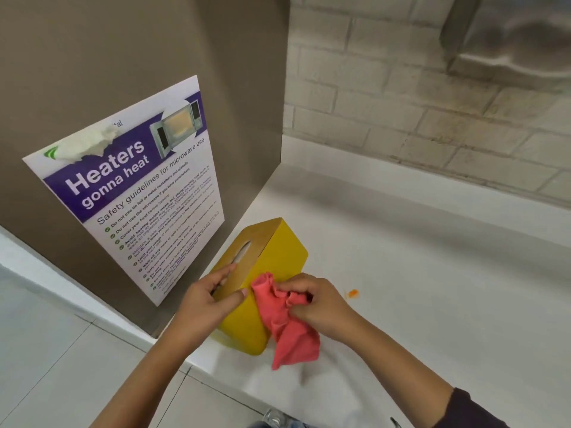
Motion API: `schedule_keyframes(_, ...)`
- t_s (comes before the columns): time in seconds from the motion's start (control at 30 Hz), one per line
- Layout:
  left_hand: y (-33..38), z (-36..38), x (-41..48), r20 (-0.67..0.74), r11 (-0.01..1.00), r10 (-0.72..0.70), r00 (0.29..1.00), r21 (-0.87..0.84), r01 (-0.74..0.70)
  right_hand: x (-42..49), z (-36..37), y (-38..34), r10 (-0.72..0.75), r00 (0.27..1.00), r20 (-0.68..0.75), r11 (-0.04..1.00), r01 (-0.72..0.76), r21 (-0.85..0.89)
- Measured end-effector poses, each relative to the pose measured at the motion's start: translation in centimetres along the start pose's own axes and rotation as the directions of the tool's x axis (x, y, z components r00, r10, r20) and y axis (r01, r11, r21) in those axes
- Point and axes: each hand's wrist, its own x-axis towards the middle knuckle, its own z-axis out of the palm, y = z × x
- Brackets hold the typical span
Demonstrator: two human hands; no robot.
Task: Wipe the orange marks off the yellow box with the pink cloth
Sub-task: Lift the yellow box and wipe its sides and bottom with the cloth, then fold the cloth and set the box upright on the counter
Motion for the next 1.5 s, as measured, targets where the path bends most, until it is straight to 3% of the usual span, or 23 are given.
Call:
schedule_keyframes(0.13, 0.4, 0.7, -0.5, -0.009, 0.999, 0.019, 1.0, 0.036, -0.019, -1.0, -1.4, 1.1, 0.103, 0.993, 0.055, 0.994, -0.105, 0.029)
schedule_keyframes(0.23, 0.3, 1.8, -0.9, -0.005, 0.989, 0.06, 0.998, 0.134, -0.059, -1.9, -3.1, 2.2, 0.236, 0.969, -0.075, 0.905, -0.191, 0.379)
schedule_keyframes(0.37, 0.3, 4.3, -1.9, -0.042, 0.917, 0.179, 0.983, 0.369, -0.151, -3.3, -5.9, 3.5, 0.34, 0.911, -0.234, 0.7, -0.079, 0.71)
schedule_keyframes(0.5, -0.5, 7.3, -1.8, -0.009, 0.703, 0.286, 0.958, 0.681, -0.203, -4.4, -7.4, 4.5, 0.361, 0.874, -0.326, 0.63, 0.029, 0.776)
schedule_keyframes(0.63, -1.1, 9.1, -1.9, 0.055, 0.569, 0.298, 0.953, 0.792, -0.224, -4.9, -7.5, 4.7, 0.35, 0.849, -0.395, 0.642, 0.089, 0.761)
schedule_keyframes(0.8, -0.3, 9.4, -1.8, 0.129, 0.418, 0.202, 0.971, 0.885, -0.205, -5.3, -6.3, 4.8, 0.344, 0.852, -0.394, 0.656, 0.082, 0.75)
schedule_keyframes(0.9, 1.7, 8.5, -1.8, 0.182, 0.499, 0.248, 0.952, 0.818, -0.286, -6.1, -6.1, 4.8, 0.327, 0.861, -0.389, 0.645, 0.098, 0.758)
schedule_keyframes(1.03, 5.2, 8.8, -1.2, 0.288, 0.723, 0.456, 0.842, 0.432, -0.539, -8.2, -6.5, 4.5, 0.342, 0.835, -0.43, 0.634, 0.132, 0.762)
schedule_keyframes(1.1, 6.4, 10.9, -1.2, 0.367, 0.837, 0.426, 0.827, 0.187, -0.514, -10.2, -6.9, 4.9, 0.377, 0.788, -0.487, 0.65, 0.149, 0.745)
schedule_keyframes(1.17, 6.7, 13.2, -1.2, 0.412, 0.906, 0.364, 0.836, 0.053, -0.42, -12.1, -7.1, 5.3, 0.403, 0.748, -0.527, 0.661, 0.159, 0.733)
schedule_keyframes(1.5, 6.2, 27.2, -6.2, 0.711, 0.908, 0.294, 0.638, 0.001, -0.419, -24.8, -10.2, 10.4, 0.553, 0.474, -0.686, 0.646, 0.276, 0.711)
